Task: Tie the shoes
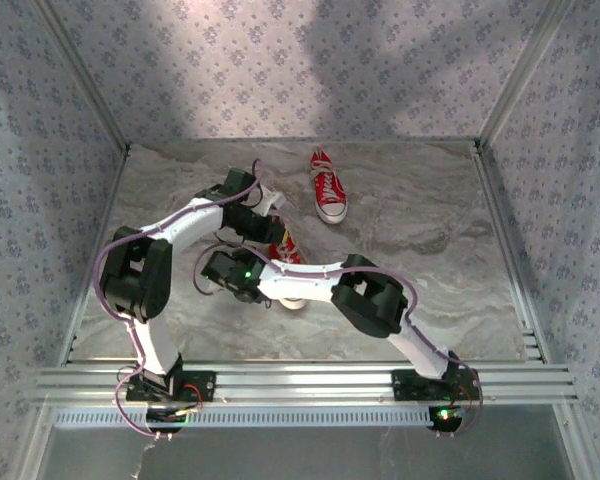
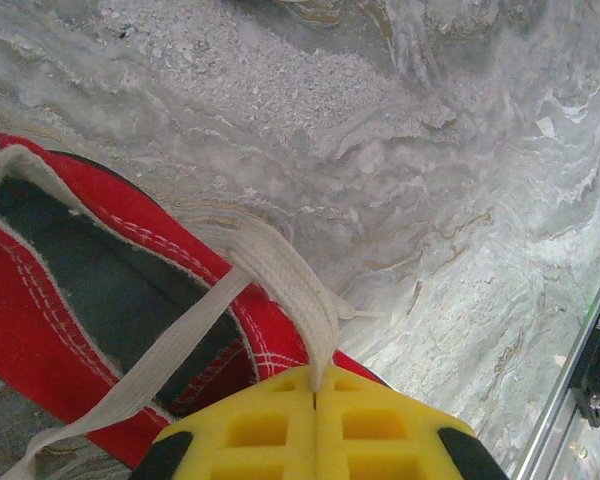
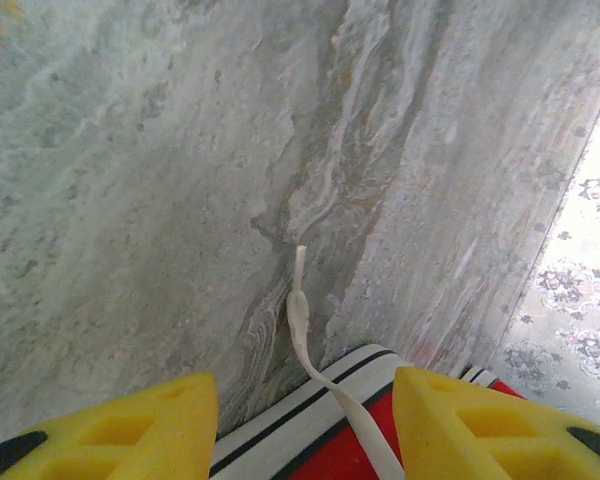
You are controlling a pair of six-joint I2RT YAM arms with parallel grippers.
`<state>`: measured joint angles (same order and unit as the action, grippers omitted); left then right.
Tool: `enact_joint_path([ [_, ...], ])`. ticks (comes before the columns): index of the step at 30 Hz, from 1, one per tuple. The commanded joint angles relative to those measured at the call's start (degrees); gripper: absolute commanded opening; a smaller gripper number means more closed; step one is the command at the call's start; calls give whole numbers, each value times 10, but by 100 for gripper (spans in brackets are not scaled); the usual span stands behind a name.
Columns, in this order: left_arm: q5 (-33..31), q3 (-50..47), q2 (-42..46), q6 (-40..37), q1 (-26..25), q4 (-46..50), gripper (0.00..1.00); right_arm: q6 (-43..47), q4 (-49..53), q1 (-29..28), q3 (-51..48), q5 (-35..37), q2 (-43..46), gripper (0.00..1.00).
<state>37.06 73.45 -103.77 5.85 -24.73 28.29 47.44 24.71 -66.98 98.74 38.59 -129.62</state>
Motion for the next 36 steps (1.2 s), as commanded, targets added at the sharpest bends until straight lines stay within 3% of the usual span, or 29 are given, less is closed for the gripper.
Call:
enact_joint_path([
  [1,19,12,9,-4,3,-2,0,15,47,7,39,35,-25,51],
  [23,21,12,10,-5,3,-2,0,40,69,37,90,68,-83,54],
  [32,21,10,12,-5,2,-2,0,45,74,47,97,76,-96,49],
  [36,21,11,11,-6,2,-1,0,42,77,50,98,76,-98,42],
])
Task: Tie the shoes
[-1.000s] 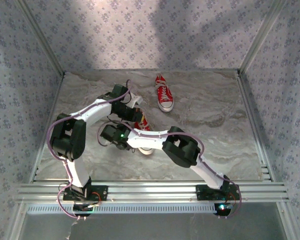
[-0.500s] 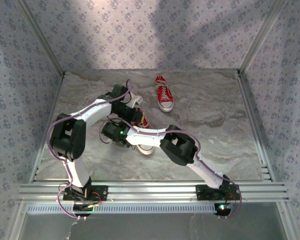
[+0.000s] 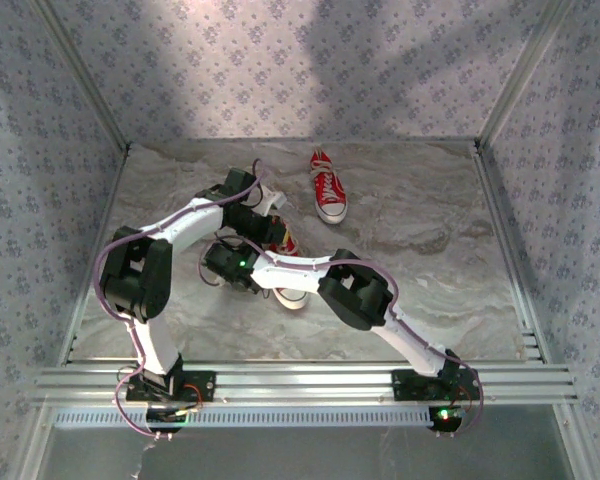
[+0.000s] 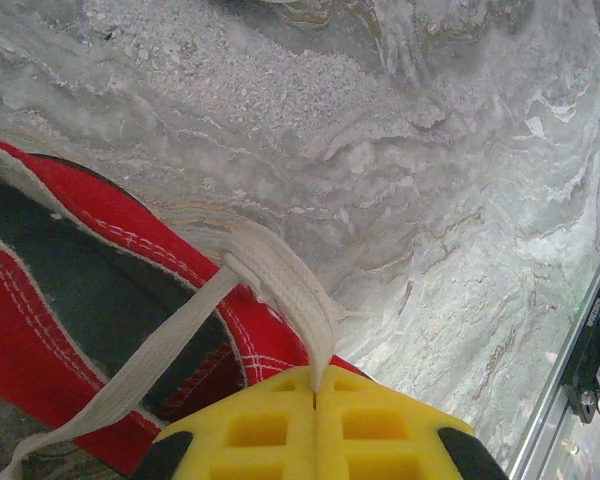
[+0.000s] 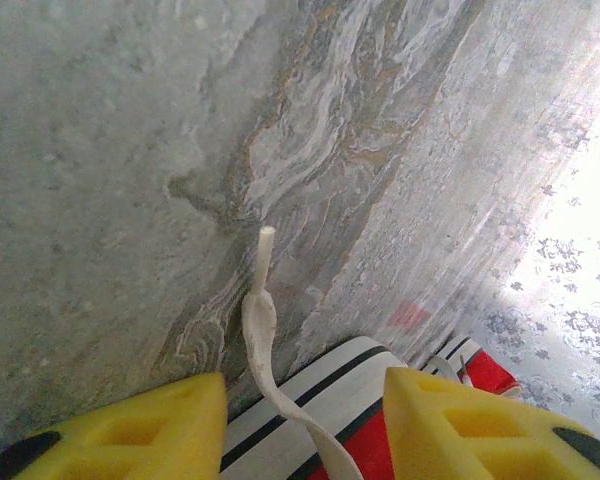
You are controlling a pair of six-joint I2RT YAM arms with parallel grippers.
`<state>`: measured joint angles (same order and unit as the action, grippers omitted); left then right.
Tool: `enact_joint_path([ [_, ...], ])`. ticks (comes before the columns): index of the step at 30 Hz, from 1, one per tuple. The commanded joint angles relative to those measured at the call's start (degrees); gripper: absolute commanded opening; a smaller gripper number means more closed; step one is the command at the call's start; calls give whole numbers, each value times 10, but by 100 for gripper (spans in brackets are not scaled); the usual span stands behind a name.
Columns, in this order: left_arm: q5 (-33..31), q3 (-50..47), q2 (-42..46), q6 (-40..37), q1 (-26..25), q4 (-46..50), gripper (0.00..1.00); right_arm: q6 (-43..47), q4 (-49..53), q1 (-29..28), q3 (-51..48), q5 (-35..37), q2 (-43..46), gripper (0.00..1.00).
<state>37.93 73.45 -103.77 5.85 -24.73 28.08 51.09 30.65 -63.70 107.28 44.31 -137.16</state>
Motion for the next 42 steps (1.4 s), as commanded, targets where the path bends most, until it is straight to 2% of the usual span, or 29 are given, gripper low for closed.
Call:
enact_joint_path([
  [1,12,11,11,-5,2,1,0,5,19,17,13,19,-23,38],
  [7,11,11,12,-4,2,2,0,3,20,18,13,19,-21,20],
  [14,9,9,14,-6,2,3,0,2,-2,11,3,14,-4,8],
  [33,6,8,16,-9,3,4,0,-30,-41,-40,-94,-18,106,0],
  [42,41,-26,40,-22,2,-42,0,-116,-108,-41,-193,-108,194,0],
])
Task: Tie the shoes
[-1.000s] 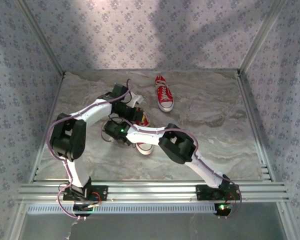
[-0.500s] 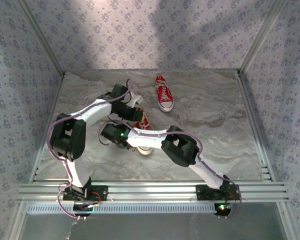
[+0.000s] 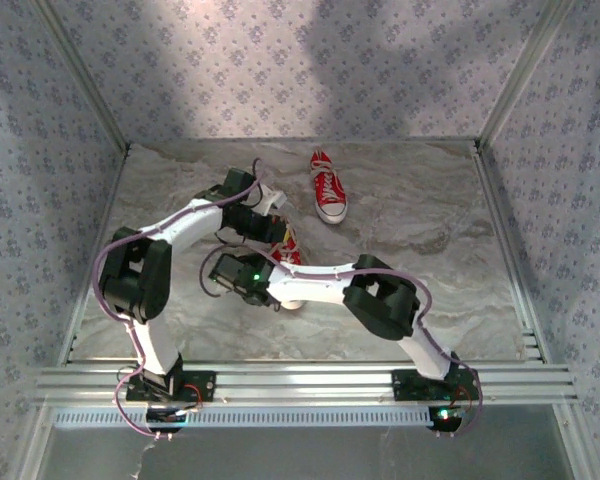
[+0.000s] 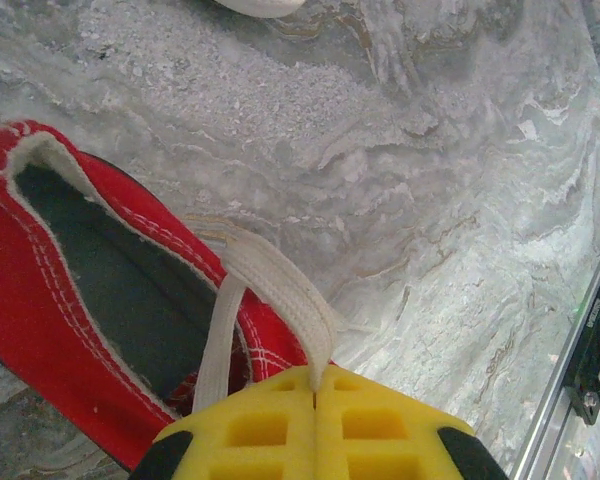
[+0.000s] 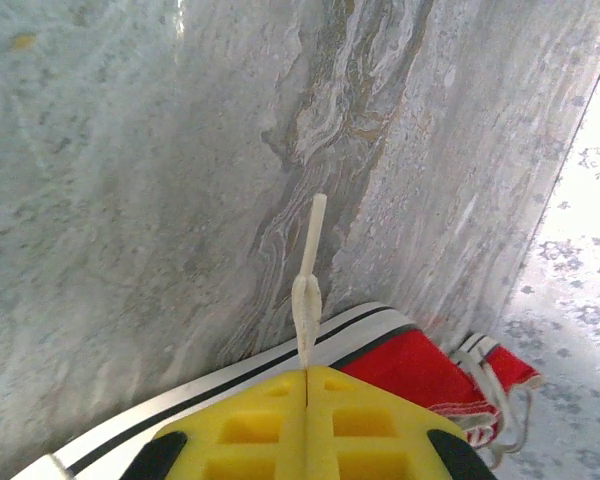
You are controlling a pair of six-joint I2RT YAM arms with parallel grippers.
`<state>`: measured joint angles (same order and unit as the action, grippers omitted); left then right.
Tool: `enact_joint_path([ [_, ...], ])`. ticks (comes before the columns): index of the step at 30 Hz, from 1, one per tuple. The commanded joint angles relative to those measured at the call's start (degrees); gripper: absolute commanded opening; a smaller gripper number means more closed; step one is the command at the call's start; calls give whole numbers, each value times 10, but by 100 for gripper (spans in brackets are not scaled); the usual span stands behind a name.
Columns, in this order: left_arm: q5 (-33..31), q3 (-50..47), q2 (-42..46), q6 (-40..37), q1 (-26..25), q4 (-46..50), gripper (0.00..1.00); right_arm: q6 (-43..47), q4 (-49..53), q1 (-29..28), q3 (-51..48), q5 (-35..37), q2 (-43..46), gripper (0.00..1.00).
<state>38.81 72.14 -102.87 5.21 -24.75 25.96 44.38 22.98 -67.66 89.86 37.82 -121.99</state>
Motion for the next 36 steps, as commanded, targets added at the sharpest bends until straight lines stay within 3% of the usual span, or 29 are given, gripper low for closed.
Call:
enact_joint_path([
  [1,37,-18,34,-17,2,-28,0,-62,-45,0,-33,-59,56,0],
  [6,42,-24,34,-16,2,-42,0,-154,-127,9,-118,-163,131,0],
  [10,44,-29,33,-11,1,-50,0,-273,-243,33,-233,-260,196,0],
  [17,43,-42,32,6,-1,-73,0,-430,-432,76,-383,-370,260,0],
  [26,33,-51,36,23,-3,-86,0,-621,-583,119,-485,-374,300,0],
  [36,29,-65,45,32,-6,-99,0,-772,-548,144,-506,-302,332,0],
])
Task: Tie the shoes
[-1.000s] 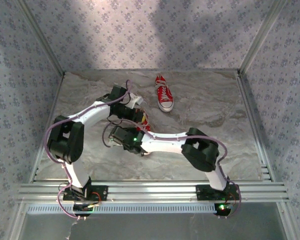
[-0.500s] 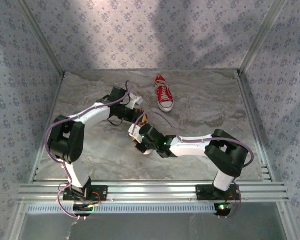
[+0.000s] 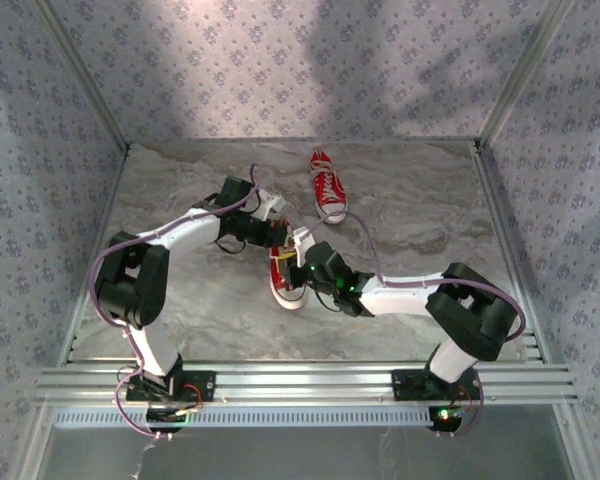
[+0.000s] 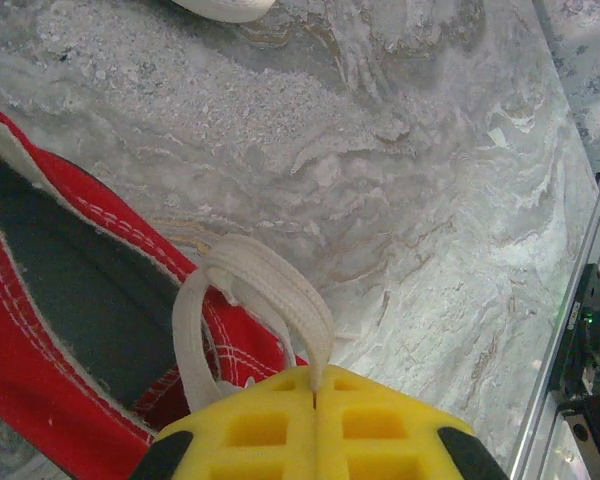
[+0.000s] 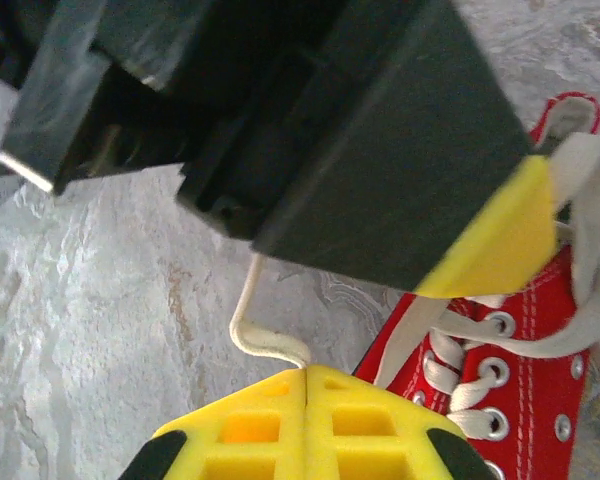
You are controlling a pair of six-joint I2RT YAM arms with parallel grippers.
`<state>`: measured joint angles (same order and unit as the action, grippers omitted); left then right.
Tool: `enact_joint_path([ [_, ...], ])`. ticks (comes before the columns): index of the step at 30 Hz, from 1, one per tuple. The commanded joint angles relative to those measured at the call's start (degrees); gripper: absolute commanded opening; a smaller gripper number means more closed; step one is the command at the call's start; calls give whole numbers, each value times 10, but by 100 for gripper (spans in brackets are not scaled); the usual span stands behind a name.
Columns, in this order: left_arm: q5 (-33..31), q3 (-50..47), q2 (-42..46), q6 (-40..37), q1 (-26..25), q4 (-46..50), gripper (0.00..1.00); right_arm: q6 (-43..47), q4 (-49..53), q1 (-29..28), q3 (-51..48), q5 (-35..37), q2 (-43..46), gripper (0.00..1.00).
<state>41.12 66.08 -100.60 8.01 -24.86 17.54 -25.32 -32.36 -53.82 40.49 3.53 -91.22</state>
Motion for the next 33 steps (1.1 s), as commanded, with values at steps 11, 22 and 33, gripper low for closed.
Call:
enact_joint_path([
  [11,-10,-13,29,16,-5,-39,0,-195,95,17,-14,80,52,0],
  [22,-19,-42,49,25,-4,-76,0,-290,104,20,-26,57,58,0],
  [33,-27,-75,65,42,-1,-118,0,-291,32,-14,0,-12,28,0],
])
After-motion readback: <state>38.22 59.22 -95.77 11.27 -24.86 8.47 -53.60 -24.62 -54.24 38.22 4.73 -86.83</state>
